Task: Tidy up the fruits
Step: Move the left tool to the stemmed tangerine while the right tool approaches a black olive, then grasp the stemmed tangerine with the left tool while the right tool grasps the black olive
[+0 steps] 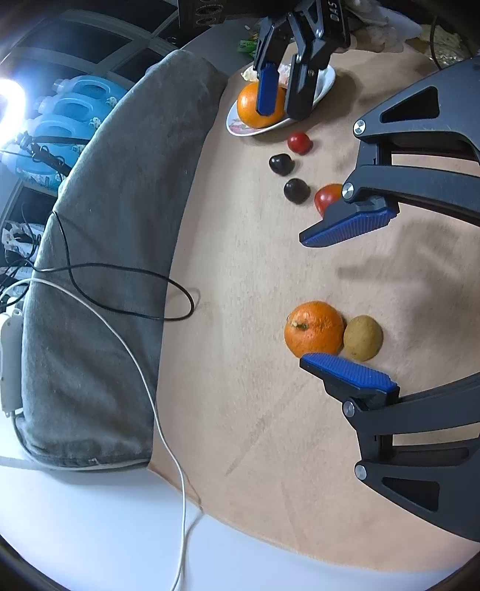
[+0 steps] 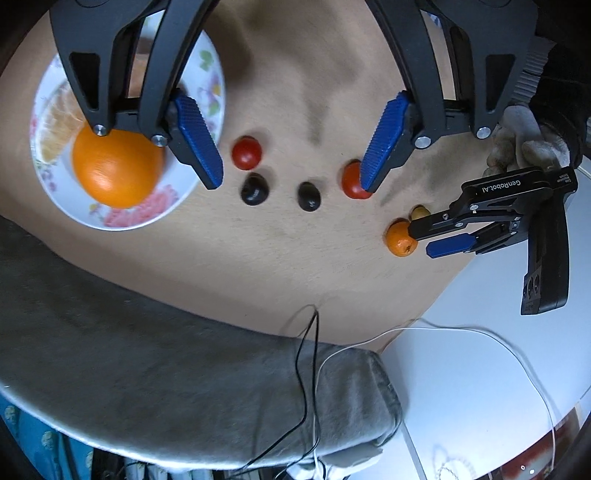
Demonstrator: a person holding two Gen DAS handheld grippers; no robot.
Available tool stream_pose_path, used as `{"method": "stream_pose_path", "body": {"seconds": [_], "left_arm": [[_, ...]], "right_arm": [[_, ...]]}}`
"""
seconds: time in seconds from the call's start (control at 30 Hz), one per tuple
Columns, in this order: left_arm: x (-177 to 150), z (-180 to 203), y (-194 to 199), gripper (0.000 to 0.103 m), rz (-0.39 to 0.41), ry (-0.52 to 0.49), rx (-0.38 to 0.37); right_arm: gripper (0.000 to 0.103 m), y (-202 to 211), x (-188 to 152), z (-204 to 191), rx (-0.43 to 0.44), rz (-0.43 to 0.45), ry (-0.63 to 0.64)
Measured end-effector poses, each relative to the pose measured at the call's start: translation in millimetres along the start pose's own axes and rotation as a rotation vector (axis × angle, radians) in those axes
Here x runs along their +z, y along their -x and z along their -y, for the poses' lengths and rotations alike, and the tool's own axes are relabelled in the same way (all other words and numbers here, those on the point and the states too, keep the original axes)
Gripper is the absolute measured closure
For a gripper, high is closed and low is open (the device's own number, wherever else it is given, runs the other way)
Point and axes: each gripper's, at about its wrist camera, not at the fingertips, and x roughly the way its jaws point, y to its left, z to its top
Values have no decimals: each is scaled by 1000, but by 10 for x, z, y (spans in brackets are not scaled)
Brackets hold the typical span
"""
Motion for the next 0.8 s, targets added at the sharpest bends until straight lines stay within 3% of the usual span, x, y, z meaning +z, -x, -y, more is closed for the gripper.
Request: {"method": "stream_pose_path", "body": {"seconds": [0.1,0.23,0.33,0.57,0.8], "left_arm": [[9,-31,-23,49,-2,3,1],[13,-74,-76,52,-12,8,2],[4,-89,-109,54,-20,8,1],[18,-115,-140,56,-24,7,2],[25,-146,-176,56,-33,11,8]], "right_arm": [[39,-128,31,-24,11,-24,-3],[44,-270,52,-46,19,-52,-7],[53,-370,66,-73,23,-73,-2],[62,-539,107,-142,23,-103,17],[63,-651,122,-169,15,-123,26]]}}
